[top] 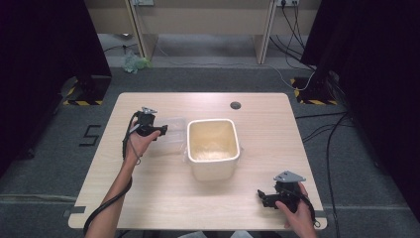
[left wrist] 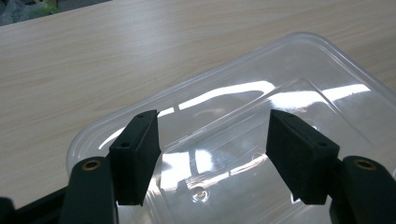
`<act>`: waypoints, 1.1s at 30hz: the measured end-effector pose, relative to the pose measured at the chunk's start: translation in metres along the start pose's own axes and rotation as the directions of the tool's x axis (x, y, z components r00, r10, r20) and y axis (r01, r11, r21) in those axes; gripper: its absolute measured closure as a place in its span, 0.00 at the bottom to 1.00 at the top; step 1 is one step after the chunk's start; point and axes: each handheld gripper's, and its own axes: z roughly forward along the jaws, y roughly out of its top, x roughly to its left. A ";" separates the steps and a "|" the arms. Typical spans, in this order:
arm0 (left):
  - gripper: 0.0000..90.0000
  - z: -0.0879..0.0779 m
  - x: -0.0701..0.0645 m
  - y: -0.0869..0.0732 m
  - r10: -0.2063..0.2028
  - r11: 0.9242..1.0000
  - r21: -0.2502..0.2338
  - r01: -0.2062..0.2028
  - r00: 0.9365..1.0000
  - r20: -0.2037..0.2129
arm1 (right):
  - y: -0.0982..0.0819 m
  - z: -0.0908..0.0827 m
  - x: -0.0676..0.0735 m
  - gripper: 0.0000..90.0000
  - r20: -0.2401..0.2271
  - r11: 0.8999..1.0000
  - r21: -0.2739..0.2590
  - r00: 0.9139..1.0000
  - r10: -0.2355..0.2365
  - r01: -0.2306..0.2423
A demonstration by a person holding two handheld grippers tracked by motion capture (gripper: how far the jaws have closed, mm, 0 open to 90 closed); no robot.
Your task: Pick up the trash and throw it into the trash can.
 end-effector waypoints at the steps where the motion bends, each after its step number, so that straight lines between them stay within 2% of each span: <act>1: 0.38 0.000 0.000 0.000 0.000 1.000 0.000 0.000 1.000 0.000 | 0.000 0.000 0.000 0.00 0.000 1.000 0.000 1.000 0.000 0.000; 7: 0.39 -0.016 -0.006 -0.013 0.007 1.000 0.014 -0.007 1.000 -0.005 | 0.000 0.000 0.000 0.00 0.000 1.000 0.000 1.000 -0.002 0.002; 23: 0.39 -0.077 -0.021 -0.063 0.038 0.998 0.057 -0.041 0.998 0.052 | -0.001 -0.001 0.002 0.00 0.000 1.000 0.001 1.000 -0.002 0.002; 25: 0.39 -0.081 -0.022 -0.066 0.038 0.998 0.055 -0.041 0.998 0.052 | -0.001 -0.001 0.002 0.00 -0.002 1.000 -0.001 1.000 -0.008 0.008; 30: 0.38 -0.102 -0.023 -0.086 0.038 0.998 0.042 -0.041 0.997 0.072 | -0.002 -0.002 0.005 0.00 -0.011 1.000 0.002 1.000 -0.010 0.010; 33: 0.36 -0.106 -0.023 -0.087 0.041 0.998 0.045 -0.045 0.995 0.086 | -0.002 -0.002 0.008 0.01 -0.011 1.000 0.001 1.000 -0.016 0.016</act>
